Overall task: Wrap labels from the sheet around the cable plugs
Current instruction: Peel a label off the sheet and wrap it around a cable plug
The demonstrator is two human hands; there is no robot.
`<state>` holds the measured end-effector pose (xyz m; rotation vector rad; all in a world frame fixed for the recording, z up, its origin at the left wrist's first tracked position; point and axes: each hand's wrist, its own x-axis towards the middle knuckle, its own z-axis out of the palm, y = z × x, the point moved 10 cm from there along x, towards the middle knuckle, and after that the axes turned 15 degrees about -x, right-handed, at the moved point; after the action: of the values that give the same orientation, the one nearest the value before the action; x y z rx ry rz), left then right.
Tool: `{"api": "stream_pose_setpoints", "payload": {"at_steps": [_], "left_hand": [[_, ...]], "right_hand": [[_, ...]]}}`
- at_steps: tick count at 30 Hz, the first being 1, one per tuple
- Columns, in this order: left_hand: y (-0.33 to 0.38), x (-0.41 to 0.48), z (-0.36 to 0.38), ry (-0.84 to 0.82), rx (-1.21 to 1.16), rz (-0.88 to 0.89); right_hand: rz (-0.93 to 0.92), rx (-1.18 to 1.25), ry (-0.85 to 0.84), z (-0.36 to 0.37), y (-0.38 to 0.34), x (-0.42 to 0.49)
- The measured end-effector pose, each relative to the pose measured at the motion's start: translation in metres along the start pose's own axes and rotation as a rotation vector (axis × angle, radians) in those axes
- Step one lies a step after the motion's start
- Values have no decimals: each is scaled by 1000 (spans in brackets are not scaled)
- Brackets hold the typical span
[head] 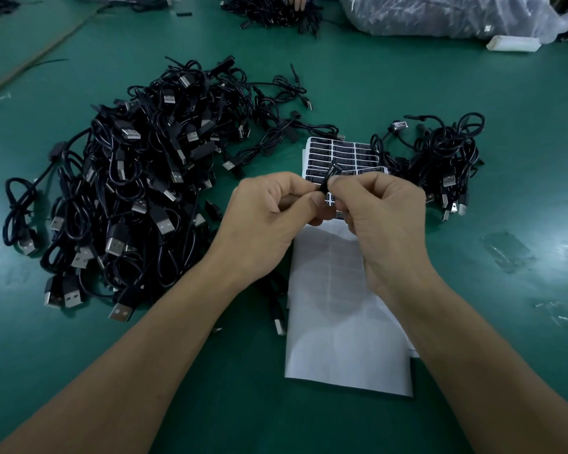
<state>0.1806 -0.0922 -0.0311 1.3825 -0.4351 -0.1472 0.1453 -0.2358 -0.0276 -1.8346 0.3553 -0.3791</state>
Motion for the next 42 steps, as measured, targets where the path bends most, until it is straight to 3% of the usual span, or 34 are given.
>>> {"api": "stream_pose_setpoints", "payload": {"at_steps": [18,26,36,42], "left_hand": [[2,1,-2,13,5,17],[4,-1,2,-28,7,7],[-4,-2,7,-114,101,-54],[-7,-3,7,-98,171,-80]], "right_hand": [[-7,11,-16,1,4,3],[-343,-281,-29,-4,-27,0],[-439,-392,-150,-7,-29,6],[-523,-470,-134,-9,-35,3]]}}
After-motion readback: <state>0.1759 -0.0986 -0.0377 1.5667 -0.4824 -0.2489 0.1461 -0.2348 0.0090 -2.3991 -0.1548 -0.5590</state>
